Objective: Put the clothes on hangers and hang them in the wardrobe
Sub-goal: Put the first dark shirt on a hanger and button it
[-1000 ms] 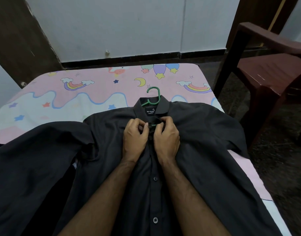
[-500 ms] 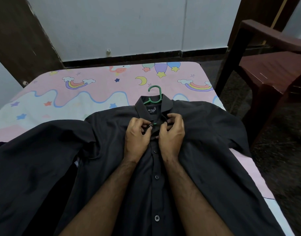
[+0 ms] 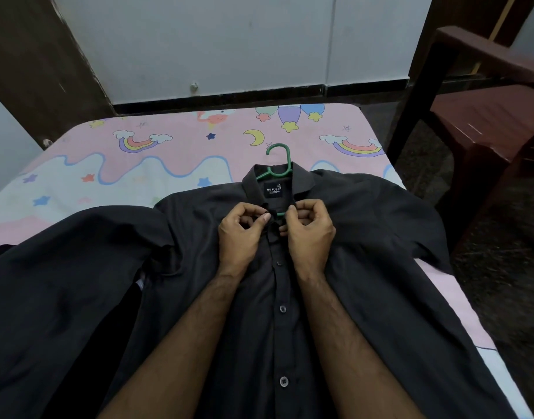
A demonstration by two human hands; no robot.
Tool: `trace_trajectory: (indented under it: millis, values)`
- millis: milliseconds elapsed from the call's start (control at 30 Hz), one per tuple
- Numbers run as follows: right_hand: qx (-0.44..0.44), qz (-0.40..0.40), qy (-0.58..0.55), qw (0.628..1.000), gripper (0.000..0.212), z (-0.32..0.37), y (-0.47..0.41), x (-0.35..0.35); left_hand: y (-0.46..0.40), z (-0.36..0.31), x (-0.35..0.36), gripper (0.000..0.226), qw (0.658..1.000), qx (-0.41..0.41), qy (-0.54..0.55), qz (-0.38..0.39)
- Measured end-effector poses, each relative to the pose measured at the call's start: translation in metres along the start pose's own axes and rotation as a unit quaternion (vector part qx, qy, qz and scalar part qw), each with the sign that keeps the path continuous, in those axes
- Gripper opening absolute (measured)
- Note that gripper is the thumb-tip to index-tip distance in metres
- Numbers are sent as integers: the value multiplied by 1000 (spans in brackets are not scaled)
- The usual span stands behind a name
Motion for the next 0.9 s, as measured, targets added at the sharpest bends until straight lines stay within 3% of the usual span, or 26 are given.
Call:
trace_trajectory:
  millis: [267, 433, 900]
  values:
    - [-26, 11, 23, 999, 9, -2, -1, 3, 3, -10, -2, 13, 999, 28, -3, -24]
    - [58, 13, -10, 998, 13, -11, -4, 0, -2, -14, 18, 10, 977, -107, 186, -13]
    - [44, 102, 36, 993, 14, -9, -2, 8, 5, 7, 27, 2, 986, -117, 117, -8]
Point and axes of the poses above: each hand's wrist, its own y-axis away from the middle knuckle, its own x-axis out of the palm, z = x × y, the point moved 5 cm from there along -y, towards the middle knuckle, and after that the axes turned 5 degrees about y, right-handed, at the moved point
